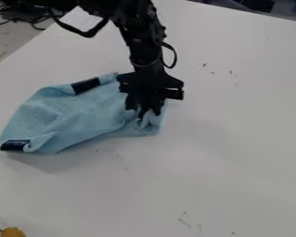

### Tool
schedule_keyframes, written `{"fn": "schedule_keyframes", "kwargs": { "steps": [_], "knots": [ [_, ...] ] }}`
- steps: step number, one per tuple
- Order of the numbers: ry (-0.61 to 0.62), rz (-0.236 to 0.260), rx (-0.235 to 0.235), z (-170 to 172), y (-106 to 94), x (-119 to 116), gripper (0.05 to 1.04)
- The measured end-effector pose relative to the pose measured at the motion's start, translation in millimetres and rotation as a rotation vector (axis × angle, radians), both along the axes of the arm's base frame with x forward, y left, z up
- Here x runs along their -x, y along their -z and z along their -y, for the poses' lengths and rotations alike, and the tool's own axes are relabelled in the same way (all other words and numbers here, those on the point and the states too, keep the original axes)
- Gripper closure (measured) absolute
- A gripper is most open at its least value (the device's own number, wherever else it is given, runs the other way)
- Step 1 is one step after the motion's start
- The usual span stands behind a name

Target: Fold the cloth from left to rigth

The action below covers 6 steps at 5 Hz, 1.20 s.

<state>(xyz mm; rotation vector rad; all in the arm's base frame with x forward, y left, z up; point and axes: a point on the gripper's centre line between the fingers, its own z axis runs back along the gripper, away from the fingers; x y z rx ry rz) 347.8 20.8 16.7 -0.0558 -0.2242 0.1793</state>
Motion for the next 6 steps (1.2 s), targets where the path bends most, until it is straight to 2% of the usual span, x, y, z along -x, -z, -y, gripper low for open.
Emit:
{"fn": "schedule_keyframes", "kwargs": {
  "steps": [1, 2, 3, 5, 6],
  "knots": [
    [0.009, 0.014, 0.034, 9.5, 3.8, -7.6, 0.590],
    [0.036, 0.018, 0.026, 20.0, 3.5, -8.7, 0.287],
    [0.041, 0.023, 0.023, 29.9, 0.2, -8.8, 0.078],
    [0.027, 0.025, 0.050, 58.3, -12.2, 6.6, 0.083],
    [0.030, 0.009, 0.063, 71.0, -14.6, 9.7, 0.083]
  ]
}}
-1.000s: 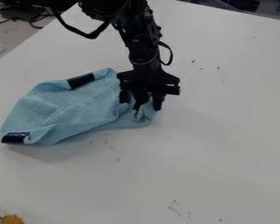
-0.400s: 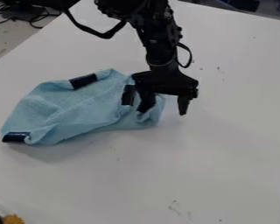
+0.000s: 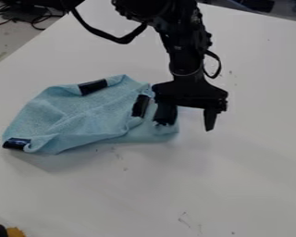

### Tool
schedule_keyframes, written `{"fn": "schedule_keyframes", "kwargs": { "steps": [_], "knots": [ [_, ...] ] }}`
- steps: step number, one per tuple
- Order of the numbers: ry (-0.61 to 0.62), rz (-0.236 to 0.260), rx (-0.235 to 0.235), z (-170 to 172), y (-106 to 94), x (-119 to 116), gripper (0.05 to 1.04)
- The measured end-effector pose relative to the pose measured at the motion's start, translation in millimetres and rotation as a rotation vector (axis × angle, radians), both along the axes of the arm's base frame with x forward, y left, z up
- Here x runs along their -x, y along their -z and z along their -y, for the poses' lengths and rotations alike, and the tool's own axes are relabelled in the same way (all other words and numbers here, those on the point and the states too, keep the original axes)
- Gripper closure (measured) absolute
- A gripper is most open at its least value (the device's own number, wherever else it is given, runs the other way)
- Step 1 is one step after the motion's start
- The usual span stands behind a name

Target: Fold the cloth from left to rigth

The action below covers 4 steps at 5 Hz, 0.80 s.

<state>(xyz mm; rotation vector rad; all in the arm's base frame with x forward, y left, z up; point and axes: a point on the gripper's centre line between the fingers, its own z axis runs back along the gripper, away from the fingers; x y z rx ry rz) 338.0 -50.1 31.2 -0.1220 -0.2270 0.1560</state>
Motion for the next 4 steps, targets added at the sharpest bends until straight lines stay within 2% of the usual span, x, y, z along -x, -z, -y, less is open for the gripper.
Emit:
{"fn": "schedule_keyframes", "kwargs": {
  "steps": [1, 2, 3, 4],
  "knots": [
    [0.011, 0.005, 0.027, 13.1, -12.3, -8.3, 0.082],
    [0.016, -0.014, 0.033, 28.0, -21.1, -15.2, 0.083],
    [0.008, -0.014, 0.008, 35.7, -22.4, -13.8, 0.083],
    [0.028, 0.034, -0.060, 34.6, -27.9, -7.3, 0.082]
  ]
}}
